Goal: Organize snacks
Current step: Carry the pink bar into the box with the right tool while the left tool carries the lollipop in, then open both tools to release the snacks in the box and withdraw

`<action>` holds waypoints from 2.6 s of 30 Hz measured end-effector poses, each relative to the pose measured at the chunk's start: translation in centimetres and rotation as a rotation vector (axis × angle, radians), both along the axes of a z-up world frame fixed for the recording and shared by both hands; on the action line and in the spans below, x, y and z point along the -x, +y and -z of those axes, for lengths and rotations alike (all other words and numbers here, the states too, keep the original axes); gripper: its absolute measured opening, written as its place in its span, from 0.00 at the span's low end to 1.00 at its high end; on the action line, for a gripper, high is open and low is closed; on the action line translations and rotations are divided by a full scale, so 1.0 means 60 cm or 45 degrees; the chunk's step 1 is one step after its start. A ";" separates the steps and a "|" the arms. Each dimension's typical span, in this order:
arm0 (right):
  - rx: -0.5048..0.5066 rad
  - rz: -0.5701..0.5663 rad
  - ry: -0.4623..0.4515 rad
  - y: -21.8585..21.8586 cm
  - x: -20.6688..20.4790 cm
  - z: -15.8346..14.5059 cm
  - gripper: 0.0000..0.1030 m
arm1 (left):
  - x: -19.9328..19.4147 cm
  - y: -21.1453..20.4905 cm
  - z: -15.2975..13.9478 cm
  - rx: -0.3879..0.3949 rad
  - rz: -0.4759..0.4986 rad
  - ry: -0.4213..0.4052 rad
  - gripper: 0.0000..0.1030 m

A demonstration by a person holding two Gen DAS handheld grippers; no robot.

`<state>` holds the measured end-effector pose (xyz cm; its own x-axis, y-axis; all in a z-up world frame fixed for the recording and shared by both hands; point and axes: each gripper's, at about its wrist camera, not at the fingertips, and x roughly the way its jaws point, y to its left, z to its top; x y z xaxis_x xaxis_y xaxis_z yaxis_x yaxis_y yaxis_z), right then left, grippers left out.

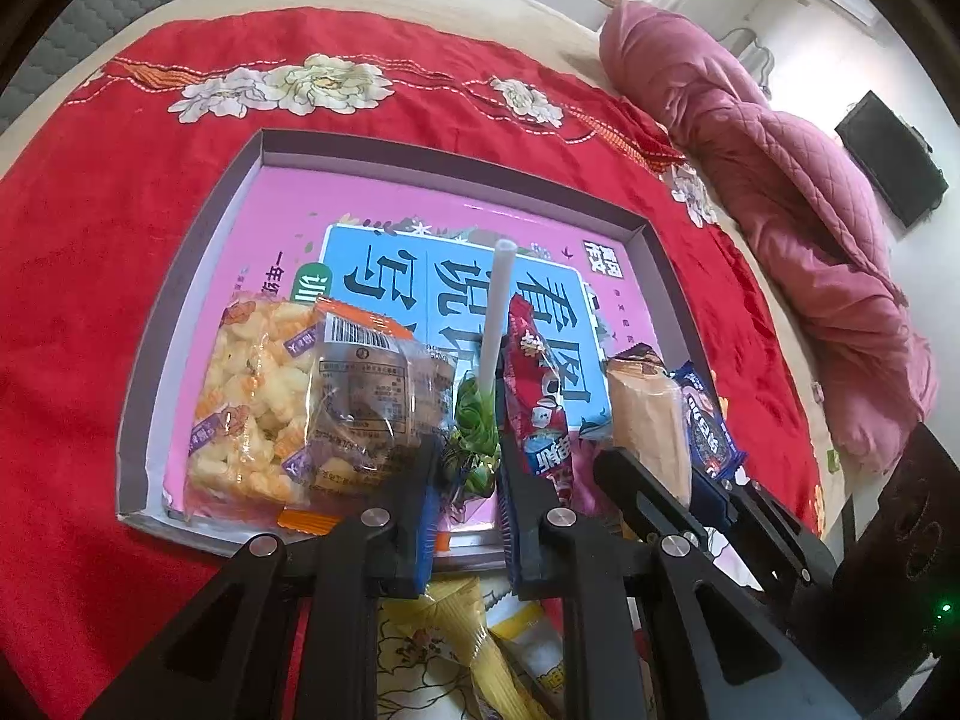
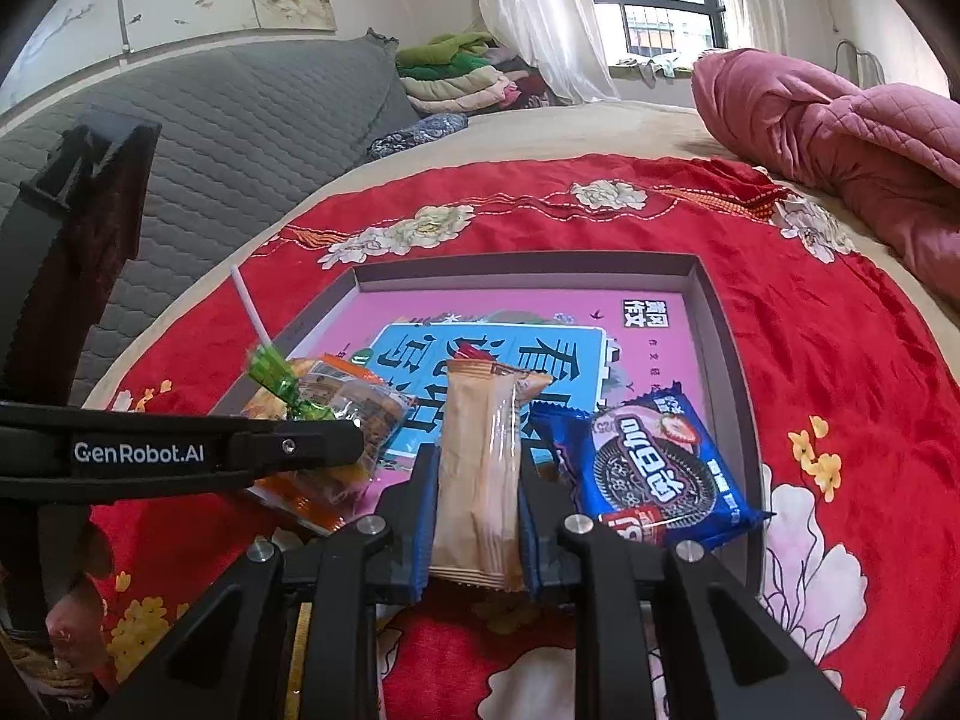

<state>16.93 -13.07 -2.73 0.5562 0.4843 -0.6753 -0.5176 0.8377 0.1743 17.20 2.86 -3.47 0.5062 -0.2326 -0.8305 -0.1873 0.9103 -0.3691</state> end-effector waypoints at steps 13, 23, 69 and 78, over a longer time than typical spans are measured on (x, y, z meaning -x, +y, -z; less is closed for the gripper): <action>0.011 0.021 -0.017 -0.002 0.000 0.002 0.23 | -0.001 -0.003 0.000 -0.020 0.008 0.012 0.17; -0.003 0.033 -0.027 -0.011 0.007 -0.005 0.24 | -0.002 -0.003 0.000 -0.033 0.009 0.030 0.18; -0.040 0.056 -0.025 -0.038 0.042 -0.035 0.52 | 0.065 -0.013 -0.058 -0.093 0.007 -0.011 0.44; -0.041 0.055 -0.018 -0.053 0.063 -0.048 0.56 | 0.092 -0.024 -0.065 -0.104 0.027 -0.004 0.45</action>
